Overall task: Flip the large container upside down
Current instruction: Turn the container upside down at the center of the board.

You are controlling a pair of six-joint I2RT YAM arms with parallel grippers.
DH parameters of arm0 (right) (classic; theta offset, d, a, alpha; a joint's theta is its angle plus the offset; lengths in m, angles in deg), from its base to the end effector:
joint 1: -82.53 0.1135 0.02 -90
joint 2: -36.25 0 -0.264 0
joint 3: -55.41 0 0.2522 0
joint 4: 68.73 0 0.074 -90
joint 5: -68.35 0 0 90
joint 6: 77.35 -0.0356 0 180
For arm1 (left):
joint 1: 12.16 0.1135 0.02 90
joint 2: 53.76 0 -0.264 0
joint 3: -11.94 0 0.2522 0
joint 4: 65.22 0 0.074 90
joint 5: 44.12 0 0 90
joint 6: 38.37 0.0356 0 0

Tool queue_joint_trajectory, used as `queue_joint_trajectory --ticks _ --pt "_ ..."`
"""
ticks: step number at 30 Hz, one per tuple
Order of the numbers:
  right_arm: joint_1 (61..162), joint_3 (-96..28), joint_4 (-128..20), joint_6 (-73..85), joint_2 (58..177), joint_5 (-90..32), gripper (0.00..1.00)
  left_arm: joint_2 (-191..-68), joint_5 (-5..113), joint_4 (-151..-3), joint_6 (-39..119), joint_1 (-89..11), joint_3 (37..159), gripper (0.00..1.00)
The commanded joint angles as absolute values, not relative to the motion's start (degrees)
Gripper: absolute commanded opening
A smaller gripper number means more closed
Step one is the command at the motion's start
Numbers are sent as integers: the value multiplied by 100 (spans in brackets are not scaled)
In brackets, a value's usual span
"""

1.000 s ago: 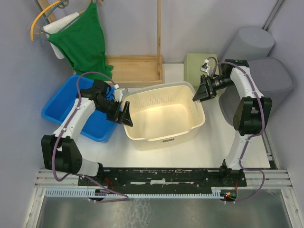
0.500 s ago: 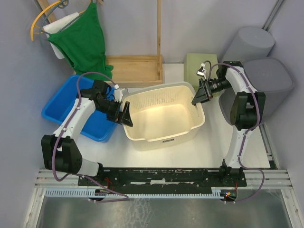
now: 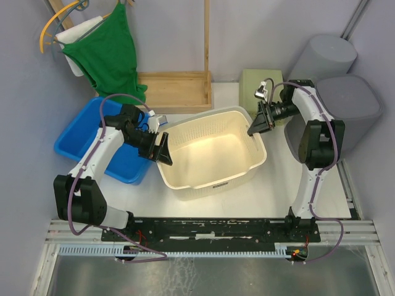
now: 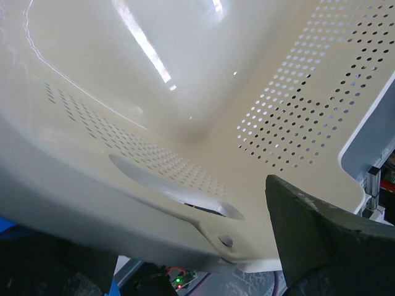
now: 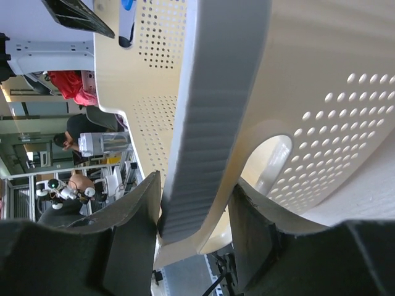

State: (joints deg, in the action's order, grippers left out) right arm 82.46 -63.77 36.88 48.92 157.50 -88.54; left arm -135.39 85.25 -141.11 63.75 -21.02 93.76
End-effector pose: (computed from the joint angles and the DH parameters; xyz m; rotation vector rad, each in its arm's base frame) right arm 0.3823 0.0323 0.2463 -0.5356 2.4698 1.6996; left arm 0.2523 -0.0622 0.2771 0.6152 2.6519 -0.9629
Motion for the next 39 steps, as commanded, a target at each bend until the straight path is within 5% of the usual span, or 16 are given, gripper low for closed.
queue_joint_trajectory --ticks 1,12,17,21,24,32,39 --pt "8292 -7114 4601 4771 14957 -9685 0 -13677 8787 -14207 6866 -2133 9712 94" --pt "8295 -8946 3859 3390 13722 -9602 0 -14620 8253 -14399 6773 -2589 11650 93" --pt "8293 -8184 2443 3014 12475 -9197 0 -15061 7827 -14411 6661 -2773 12664 95" --pt "8485 -6842 965 3003 11203 -7721 0 -15193 7540 -14303 6578 -2780 13142 95" --pt "8688 -7138 1793 3736 11309 -7135 0 -15120 7288 -14119 6520 -2785 13123 95" --pt "9535 -6581 1040 3701 10994 -5215 0 -14862 6750 -14003 6596 -2781 13045 95" --pt "9567 -7515 1472 3875 11988 -5330 0 -14674 6527 -13997 6635 -2780 12984 95"
